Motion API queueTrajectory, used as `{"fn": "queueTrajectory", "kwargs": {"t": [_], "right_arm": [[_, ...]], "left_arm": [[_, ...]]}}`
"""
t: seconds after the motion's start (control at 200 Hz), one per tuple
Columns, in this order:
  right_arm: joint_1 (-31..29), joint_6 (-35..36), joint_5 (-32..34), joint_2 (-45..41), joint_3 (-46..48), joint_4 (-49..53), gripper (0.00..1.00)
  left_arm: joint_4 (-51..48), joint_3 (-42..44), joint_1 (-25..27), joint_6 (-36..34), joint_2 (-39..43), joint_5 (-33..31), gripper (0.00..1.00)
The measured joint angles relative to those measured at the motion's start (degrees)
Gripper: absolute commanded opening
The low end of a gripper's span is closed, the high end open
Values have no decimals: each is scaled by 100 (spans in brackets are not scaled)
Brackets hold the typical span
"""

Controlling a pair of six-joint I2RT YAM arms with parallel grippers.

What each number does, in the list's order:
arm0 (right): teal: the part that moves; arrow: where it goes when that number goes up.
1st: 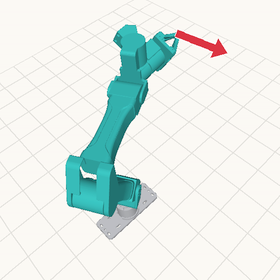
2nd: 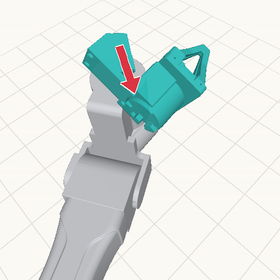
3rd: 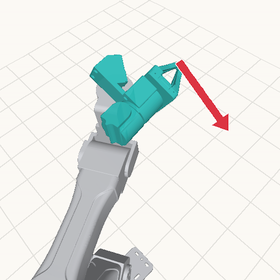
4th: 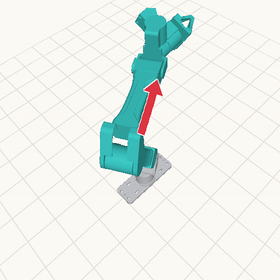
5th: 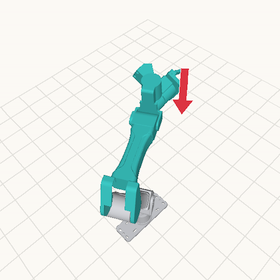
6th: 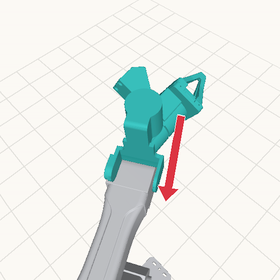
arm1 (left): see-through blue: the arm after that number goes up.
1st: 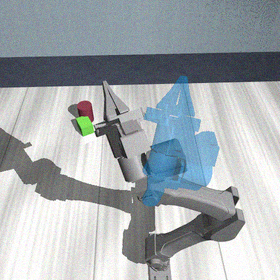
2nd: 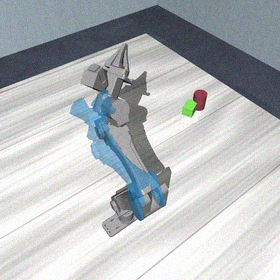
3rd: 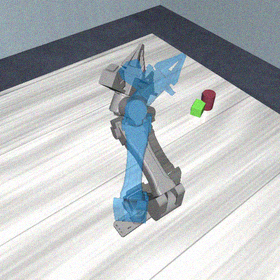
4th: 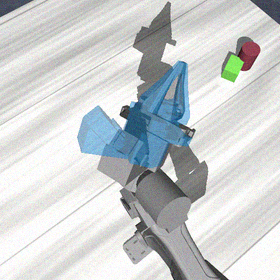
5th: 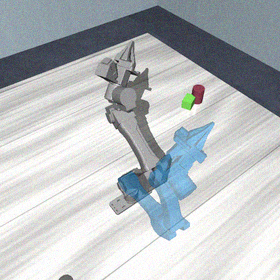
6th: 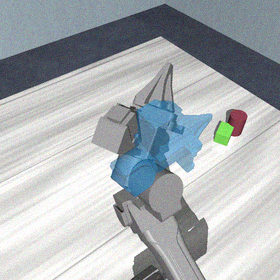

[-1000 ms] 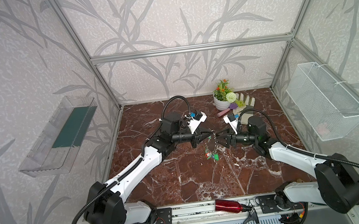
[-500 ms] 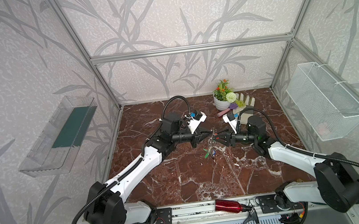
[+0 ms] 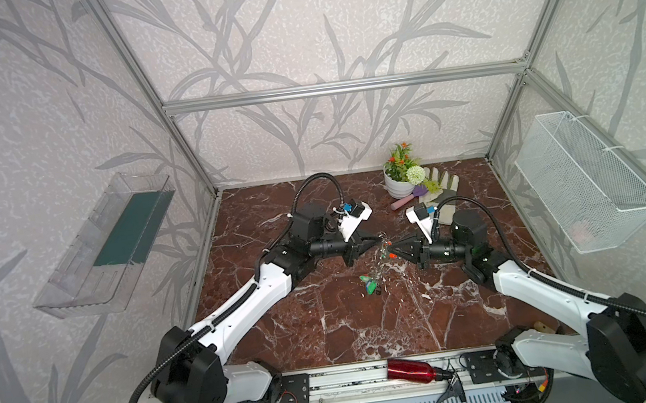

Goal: Put the keys on the keyring

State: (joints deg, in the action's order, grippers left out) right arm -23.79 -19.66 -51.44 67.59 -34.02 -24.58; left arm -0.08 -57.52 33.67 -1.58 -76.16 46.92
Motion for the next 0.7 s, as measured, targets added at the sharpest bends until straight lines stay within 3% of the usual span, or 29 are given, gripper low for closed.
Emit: {"fn": "queueTrajectory", "kwargs": {"t": [0.7], "right_arm": [[424, -9, -131, -249, -188, 413, 0]], "left_arm": [[-256, 2, -28, -343, 31, -46, 0]]}}
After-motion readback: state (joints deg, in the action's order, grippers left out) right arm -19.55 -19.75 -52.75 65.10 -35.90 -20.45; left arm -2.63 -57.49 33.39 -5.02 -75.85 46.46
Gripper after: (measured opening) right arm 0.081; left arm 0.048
